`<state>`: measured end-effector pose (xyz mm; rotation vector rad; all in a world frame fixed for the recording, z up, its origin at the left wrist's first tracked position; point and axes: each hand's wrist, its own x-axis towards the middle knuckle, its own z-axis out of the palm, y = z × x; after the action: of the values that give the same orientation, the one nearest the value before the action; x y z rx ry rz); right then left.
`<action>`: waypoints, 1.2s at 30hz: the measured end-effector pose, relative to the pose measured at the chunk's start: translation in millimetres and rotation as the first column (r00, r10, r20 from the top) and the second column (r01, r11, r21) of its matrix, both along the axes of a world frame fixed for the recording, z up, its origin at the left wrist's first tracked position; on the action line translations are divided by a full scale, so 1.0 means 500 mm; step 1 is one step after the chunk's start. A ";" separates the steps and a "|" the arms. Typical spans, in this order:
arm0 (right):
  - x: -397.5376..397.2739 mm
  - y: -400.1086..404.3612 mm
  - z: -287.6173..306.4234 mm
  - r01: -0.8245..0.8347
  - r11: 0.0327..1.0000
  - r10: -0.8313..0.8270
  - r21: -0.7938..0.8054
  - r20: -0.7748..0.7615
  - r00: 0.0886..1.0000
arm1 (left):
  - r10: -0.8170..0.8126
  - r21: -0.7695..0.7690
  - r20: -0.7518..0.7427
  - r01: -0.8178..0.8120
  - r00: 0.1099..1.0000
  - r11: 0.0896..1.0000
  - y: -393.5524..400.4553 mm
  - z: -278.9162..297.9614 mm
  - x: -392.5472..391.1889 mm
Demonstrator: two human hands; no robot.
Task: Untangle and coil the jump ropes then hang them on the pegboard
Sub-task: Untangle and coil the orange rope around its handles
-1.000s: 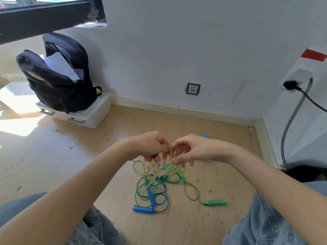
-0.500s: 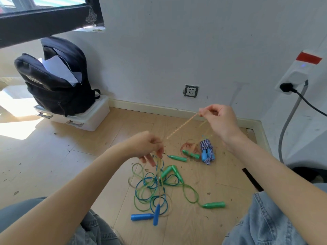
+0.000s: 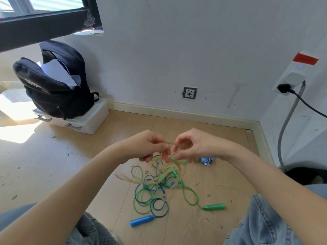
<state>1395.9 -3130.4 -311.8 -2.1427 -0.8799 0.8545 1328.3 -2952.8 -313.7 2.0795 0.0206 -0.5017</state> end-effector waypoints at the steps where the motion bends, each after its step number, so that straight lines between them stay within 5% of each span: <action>1: 0.004 -0.002 0.001 0.050 0.999 -0.050 0.001 0.027 0.998 | -0.027 0.035 -0.023 0.028 0.999 0.999 -0.002 -0.004 0.000; 11: 0.001 0.006 0.003 0.313 0.923 -0.345 0.224 0.124 0.930 | -0.020 0.283 -0.020 0.025 1.000 0.959 0.000 -0.028 0.019; 17: 0.014 0.006 0.003 0.417 0.789 -0.538 0.451 0.179 0.823 | -0.056 0.427 -0.174 0.127 0.983 0.895 0.013 -0.053 0.014; 21: 0.054 -0.017 0.012 0.616 0.575 -0.730 0.539 -0.003 0.684 | 0.015 0.099 -0.241 0.009 0.971 0.995 0.013 -0.033 0.009; 24: 0.048 -0.020 0.004 0.595 0.769 -0.596 0.234 -0.073 0.799 | 0.114 -0.095 -0.159 -0.130 0.981 0.987 0.013 -0.012 0.004; 27: 0.017 -0.008 -0.011 0.451 0.892 -0.450 0.000 0.057 0.891 | 0.220 -0.189 -0.116 -0.239 0.969 0.953 0.003 -0.002 0.003; 32: -0.016 0.003 -0.015 0.234 0.966 -0.197 0.113 -0.266 0.943 | 0.320 -0.381 -0.137 -0.348 0.938 0.857 -0.013 0.007 0.006; 36: -0.024 0.026 -0.027 0.253 0.940 -0.211 0.228 -0.193 0.958 | 0.305 -0.505 -0.207 -0.368 0.930 0.781 -0.012 0.015 0.005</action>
<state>1383.7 -3117.6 -325.4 -1.8789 -0.5990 0.7453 1330.8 -2958.6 -306.2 1.4459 0.2873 -0.3503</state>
